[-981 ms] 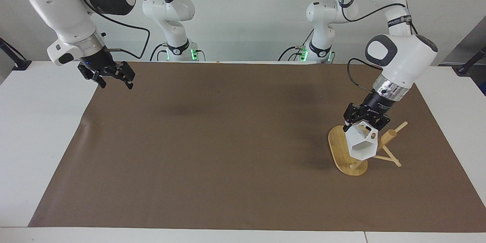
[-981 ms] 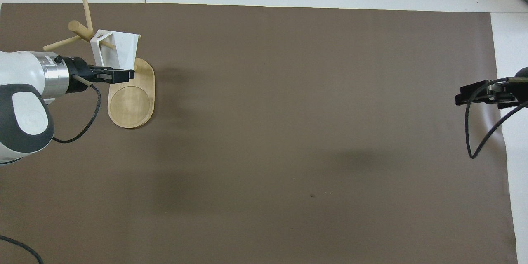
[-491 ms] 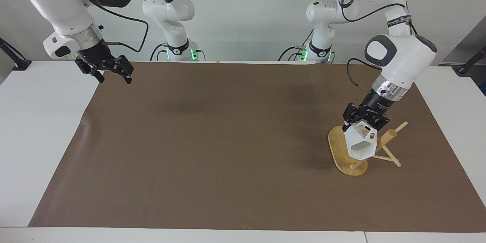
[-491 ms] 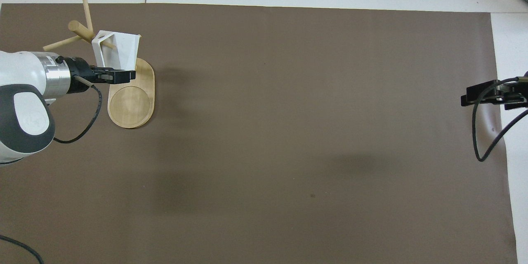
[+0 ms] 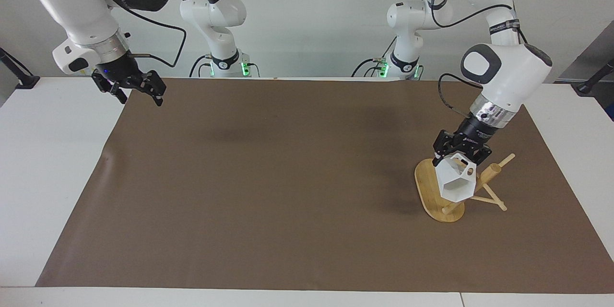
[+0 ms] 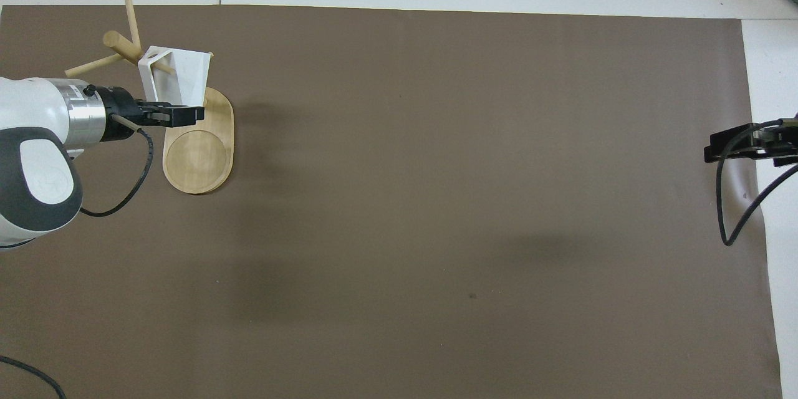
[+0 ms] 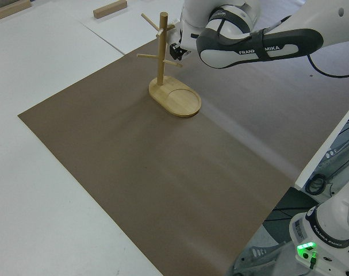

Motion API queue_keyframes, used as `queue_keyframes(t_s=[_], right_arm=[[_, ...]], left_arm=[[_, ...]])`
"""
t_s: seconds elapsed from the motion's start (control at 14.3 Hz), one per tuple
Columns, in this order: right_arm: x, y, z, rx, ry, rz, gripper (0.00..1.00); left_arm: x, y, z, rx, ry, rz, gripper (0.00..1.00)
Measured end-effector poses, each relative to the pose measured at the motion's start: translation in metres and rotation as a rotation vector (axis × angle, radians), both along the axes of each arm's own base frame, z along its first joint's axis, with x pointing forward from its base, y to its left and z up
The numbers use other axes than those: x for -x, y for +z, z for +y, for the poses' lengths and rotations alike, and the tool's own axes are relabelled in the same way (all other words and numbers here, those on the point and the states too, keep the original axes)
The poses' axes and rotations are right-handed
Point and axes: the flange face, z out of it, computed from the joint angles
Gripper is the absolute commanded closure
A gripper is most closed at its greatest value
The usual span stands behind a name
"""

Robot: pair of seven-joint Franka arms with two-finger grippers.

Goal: Hang cup on rack
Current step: 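Lower the cup onto a peg with the left gripper while the right retracts, then open the left gripper to release the cup on the peg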

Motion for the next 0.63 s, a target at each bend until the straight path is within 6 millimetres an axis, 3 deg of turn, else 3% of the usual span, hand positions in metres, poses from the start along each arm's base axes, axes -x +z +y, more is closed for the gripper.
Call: queue_keyframes(t_s=[0.07,0.21,0.49,0.63], right_arm=[[0.0,0.0005,-0.0001,0.001,0.0,-0.001,0.0],[-0.0002,0.0019,-0.0002,0.003,0.0,-0.004,0.0],[-0.0019,0.0045,-0.0004,0.004,0.0,-0.021,0.0],[-0.0026,0.0054,-0.0005,0.005,0.001,-0.028,0.0]], left_arm=[[-0.0001,-0.0002,0.0033,0.0,0.005,0.002,0.4],[0.0002,0.0011,0.0063,0.001,0.007,0.003,0.24],[0.0009,0.0009,0.0071,0.002,0.006,0.01,0.21],[0.001,0.001,0.0071,0.002,0.006,0.01,0.14]])
